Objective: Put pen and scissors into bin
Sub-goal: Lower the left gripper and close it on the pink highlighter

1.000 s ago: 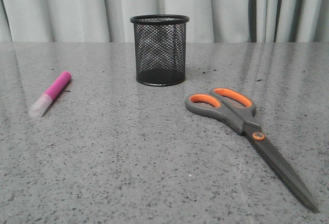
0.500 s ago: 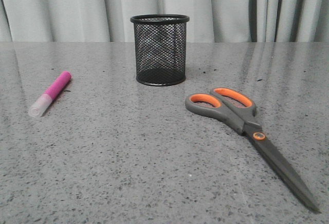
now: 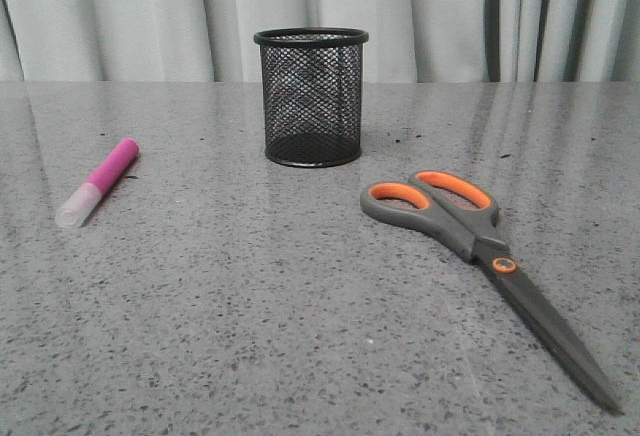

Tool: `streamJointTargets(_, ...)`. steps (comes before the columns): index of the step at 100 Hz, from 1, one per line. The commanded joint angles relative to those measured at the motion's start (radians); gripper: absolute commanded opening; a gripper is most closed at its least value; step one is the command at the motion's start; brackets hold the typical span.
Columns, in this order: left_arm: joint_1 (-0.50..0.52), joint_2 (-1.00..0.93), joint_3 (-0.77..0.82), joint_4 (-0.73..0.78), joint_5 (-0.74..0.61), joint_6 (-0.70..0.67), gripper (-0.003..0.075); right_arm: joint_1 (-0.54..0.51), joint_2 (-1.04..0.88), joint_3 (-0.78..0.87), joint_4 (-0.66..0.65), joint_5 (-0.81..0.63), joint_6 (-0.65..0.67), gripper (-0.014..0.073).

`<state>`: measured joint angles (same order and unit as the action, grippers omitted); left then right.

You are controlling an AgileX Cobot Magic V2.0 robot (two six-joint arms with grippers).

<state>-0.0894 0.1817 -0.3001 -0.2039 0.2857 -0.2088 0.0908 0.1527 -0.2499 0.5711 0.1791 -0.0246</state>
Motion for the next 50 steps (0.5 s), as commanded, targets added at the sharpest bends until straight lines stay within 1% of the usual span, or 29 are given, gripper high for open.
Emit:
streamJointTargets(1, -0.001, 0.158, -0.145, 0.140, 0.113, -0.001, 0.0367, 0.009, 0.071, -0.064, -0.009, -0.031, -0.026, 0.0258)
streamJointTargets(14, -0.001, 0.379, -0.308, 0.223, 0.317, 0.024, 0.0367, 0.009, 0.121, -0.093, -0.009, -0.028, -0.055, 0.0258)
streamJointTargets(20, -0.001, 0.483, -0.387, 0.242, 0.382, 0.029, 0.0367, 0.009, 0.136, -0.099, -0.009, -0.024, -0.057, 0.0258)
streamJointTargets(29, -0.010, 0.617, -0.497, 0.227, 0.462, 0.073, 0.0367, 0.009, 0.140, -0.098, -0.009, -0.012, -0.057, 0.0258)
streamJointTargets(39, -0.072, 0.737, -0.611, 0.225, 0.517, 0.085, 0.0367, 0.009, 0.140, -0.098, -0.009, 0.025, -0.057, 0.0258)
streamJointTargets(50, -0.175, 0.875, -0.738, 0.225, 0.577, 0.081, 0.0367, 0.009, 0.140, -0.098, -0.009, 0.060, -0.057, 0.0258)
